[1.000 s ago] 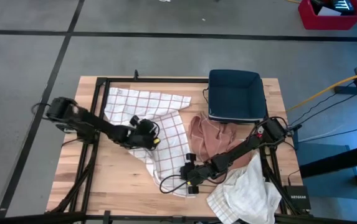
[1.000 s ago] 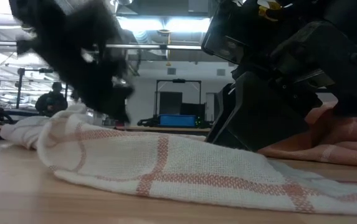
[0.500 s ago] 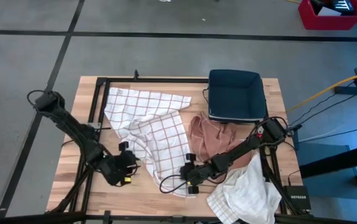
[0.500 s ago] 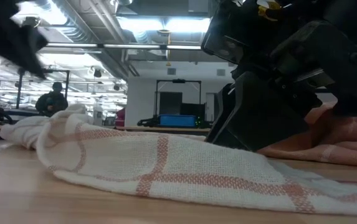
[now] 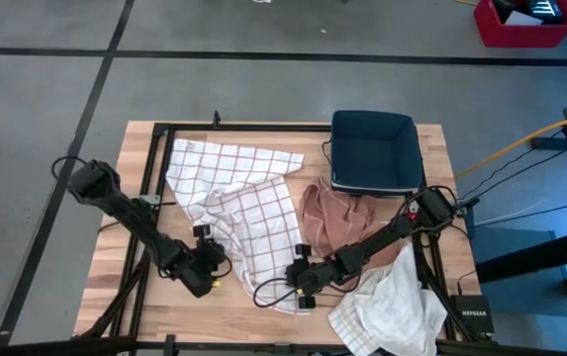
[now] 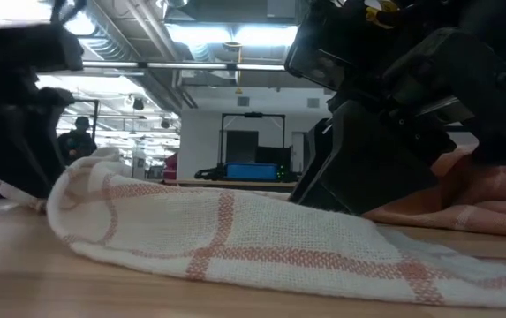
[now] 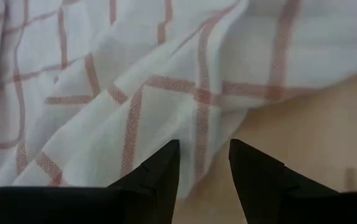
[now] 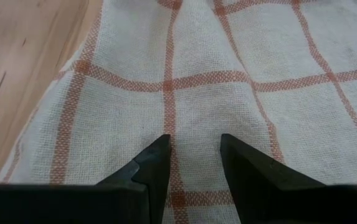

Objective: Fold towel
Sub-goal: Fold the brown striped towel on the table

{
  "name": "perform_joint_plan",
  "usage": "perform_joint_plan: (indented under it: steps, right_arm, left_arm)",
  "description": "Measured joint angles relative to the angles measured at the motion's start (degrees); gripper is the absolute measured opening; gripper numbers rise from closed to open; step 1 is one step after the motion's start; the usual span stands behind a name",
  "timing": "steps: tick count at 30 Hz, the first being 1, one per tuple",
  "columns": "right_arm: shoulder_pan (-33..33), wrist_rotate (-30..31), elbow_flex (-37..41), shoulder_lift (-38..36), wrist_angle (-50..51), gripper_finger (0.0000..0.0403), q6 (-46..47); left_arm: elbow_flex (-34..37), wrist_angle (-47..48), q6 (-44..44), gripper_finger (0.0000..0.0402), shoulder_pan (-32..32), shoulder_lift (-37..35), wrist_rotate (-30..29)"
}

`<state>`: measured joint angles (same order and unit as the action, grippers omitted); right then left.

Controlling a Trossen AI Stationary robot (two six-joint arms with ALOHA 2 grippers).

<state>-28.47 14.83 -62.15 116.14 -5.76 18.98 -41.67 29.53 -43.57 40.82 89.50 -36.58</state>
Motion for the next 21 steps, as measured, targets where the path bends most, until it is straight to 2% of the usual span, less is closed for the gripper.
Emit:
perform_joint_plan:
  steps: [7, 11, 16, 21]
  right_arm:
    - [0.00, 0.07, 0.00, 0.00, -0.04, 0.0144, -0.02]
    - [0.00, 0.09, 0.00, 0.00, -0.02, 0.0144, -0.08]
    - [0.00, 0.10, -0.03, -0.02, 0.47, 0.0144, -0.67]
    - [0.00, 0.12, -0.09, -0.05, 0.93, 0.0144, -0.89]
  left_arm:
    - [0.00, -0.03, -1.10, 0.0126, -2.15, 1.47, -0.02]
    - [-0.10, 0.33, -2.61, 0.0084, -2.30, 0.21, 0.06]
    - [-3.39, 6.39, -4.56, 0.0012, -1.26, -1.76, 2.21]
    - [-6.42, 11.75, -7.23, 0.0004, 0.39, -2.99, 5.43]
